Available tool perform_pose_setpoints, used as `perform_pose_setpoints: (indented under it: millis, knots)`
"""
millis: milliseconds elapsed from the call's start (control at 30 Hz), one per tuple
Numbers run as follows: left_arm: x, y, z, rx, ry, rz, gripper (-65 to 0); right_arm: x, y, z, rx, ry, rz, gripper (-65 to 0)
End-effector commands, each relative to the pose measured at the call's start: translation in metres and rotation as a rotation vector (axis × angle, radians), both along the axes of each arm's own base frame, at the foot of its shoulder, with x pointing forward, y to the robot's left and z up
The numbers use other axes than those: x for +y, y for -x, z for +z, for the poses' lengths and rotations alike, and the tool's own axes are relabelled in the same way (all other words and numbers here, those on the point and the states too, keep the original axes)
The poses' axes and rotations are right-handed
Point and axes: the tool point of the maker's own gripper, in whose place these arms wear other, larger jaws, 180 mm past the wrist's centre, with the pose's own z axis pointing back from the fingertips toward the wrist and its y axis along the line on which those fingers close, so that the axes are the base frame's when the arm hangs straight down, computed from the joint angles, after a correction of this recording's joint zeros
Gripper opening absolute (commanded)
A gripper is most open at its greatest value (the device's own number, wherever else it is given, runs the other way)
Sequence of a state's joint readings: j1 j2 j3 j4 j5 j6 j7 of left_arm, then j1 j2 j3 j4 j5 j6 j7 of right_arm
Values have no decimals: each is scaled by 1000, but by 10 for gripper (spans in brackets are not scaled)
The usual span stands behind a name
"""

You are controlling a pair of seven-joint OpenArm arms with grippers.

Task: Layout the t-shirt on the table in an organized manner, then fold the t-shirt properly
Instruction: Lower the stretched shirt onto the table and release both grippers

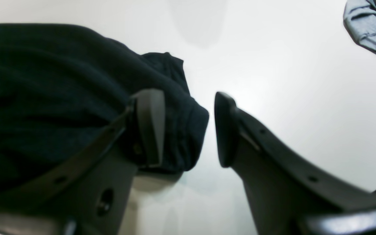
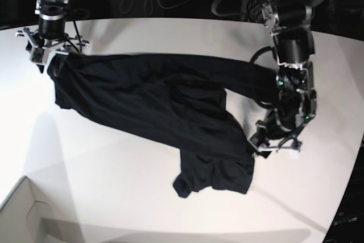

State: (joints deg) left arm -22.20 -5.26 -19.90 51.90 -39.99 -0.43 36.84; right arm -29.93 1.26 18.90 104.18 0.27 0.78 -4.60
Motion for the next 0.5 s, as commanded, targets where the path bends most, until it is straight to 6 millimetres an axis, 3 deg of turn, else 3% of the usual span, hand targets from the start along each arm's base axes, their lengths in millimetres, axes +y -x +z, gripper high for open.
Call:
perform_pose_setpoints:
  millis: [0,200,267,367,400,467]
  knots:
    - [5,-14,10,-35,-36,12,-267,-3,-4,13,-43,28,4,-395]
    - [-22,-26,-13,-15,-135,-53,-288,-3,-4,12,-41,28,4,-395]
    - [-24,-27,-12,-19,-139,-59,-388,-3,-4,13,-43,28,4,-395]
    - [-21,-29,-10,-25,-144,-57,-625,-3,-6,14,-49,28,4,-395]
    - [-19,-30,-8,-27,-146,-57,-650,-4,-6,14,-49,30,4,-395]
    - [-10,-37,5,-61,-161,-48,-628,-4,-7,14,-49,29,4,-395]
